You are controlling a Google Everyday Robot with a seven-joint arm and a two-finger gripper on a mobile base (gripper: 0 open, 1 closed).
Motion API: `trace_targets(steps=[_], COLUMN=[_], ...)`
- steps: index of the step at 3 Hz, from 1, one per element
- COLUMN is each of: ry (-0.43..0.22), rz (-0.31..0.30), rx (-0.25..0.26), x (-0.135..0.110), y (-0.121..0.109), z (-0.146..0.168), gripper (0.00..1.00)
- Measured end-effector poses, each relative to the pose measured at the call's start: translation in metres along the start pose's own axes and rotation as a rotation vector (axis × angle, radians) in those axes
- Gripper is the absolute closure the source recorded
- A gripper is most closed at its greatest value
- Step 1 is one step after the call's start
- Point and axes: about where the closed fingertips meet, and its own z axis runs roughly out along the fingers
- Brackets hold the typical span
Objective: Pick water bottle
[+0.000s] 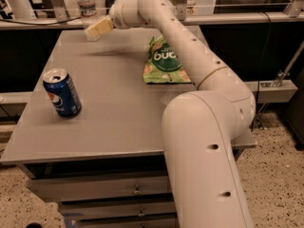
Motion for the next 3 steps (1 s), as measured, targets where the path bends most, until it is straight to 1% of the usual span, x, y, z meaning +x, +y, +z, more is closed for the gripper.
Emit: trace_targets(steps=[1,2,3], ry=[0.022,0.024,0.008], rz=[-0.020,-0.022,-0.028], rx=[0.015,0.032,0.050], x=[0.006,0.009,0.006], y=[0.009,0.012,0.008], z=[0.009,0.017,0.027], gripper=[0.00,0.00,0.00])
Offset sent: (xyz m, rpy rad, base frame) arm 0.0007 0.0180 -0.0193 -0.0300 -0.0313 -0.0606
